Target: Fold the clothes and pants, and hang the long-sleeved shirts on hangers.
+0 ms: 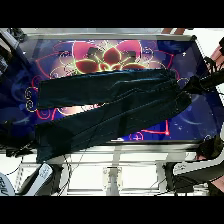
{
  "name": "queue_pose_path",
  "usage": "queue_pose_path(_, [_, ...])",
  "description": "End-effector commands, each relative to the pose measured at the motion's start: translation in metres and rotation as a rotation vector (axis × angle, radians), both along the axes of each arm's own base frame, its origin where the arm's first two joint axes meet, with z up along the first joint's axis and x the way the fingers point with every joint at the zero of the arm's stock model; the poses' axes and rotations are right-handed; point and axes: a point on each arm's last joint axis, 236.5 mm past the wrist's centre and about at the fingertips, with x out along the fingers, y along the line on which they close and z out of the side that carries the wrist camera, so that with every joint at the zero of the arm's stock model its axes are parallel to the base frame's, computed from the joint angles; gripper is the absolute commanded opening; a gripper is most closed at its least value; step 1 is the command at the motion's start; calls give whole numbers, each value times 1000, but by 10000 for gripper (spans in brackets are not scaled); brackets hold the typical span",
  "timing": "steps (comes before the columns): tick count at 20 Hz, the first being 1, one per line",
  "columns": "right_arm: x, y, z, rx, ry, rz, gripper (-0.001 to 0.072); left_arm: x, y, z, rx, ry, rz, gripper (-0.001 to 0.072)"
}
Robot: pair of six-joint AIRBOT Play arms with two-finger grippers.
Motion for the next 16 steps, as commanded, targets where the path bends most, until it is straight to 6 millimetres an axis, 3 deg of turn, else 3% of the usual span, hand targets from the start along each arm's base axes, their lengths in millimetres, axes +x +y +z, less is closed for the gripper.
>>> queue_pose_path(1, [2, 5, 3, 19, -12, 0, 328, -38, 18, -15, 17, 204, 53, 477])
queue_pose_path(3, [3, 4, 3, 17, -16, -2, 328, -52, 23, -22, -6, 297, 22, 477])
queue_pose_path(5, [4, 4, 3, 16, -19, -4, 328, -53, 22, -29, -54, 302, -18, 476])
queue_pose_path(9, [3, 5, 3, 22, -15, -9, 327, -39, 32, -42, -38, 198, -37, 474])
queue_pose_path(12, [5, 8, 5, 35, -21, -11, 328, -26, 26, -44, -75, 120, -85, 454])
queue_pose_path(16, [5, 8, 5, 38, -18, -16, 328, -30, 14, -48, -126, 97, -143, 454])
